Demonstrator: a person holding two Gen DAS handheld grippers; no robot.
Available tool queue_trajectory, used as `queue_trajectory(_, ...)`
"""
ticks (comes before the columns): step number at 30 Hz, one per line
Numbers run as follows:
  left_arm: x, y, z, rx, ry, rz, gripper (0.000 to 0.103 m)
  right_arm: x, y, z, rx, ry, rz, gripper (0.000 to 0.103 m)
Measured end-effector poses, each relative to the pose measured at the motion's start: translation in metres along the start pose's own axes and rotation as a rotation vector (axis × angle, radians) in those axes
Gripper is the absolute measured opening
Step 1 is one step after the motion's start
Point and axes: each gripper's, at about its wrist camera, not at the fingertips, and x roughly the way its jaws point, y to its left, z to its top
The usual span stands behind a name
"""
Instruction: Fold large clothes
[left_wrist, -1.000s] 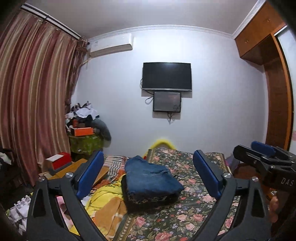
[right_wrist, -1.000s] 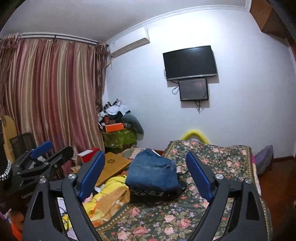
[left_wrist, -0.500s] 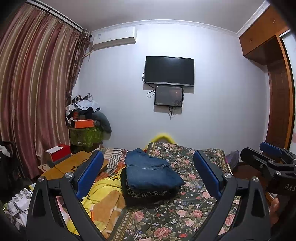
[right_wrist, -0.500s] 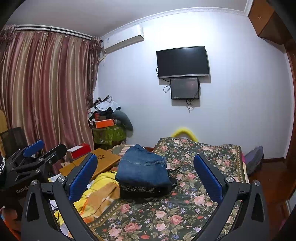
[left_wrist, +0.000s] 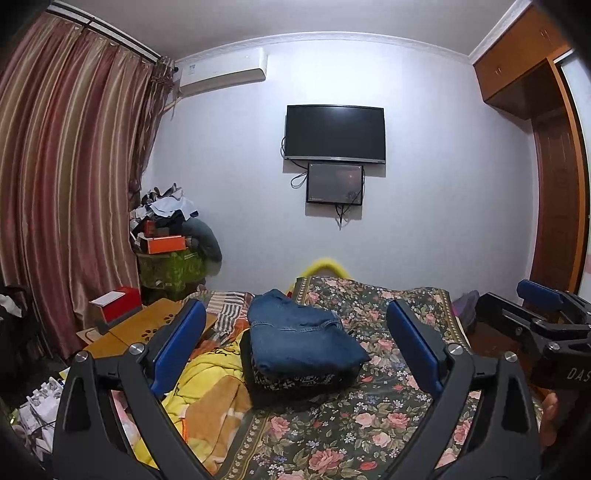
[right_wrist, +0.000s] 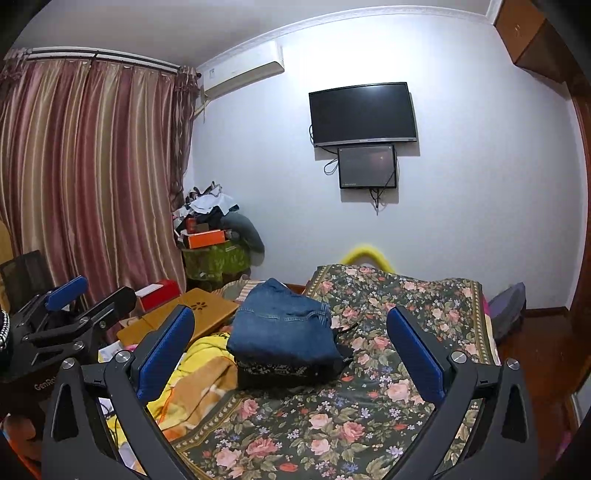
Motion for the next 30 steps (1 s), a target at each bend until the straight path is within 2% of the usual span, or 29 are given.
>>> queue_trajectory(30,0.012,-0.006,-0.002,-0.017,0.052,-0.045,0.101,-0.005,-0.008,0.003,0.026,0.013,-0.012,0.103)
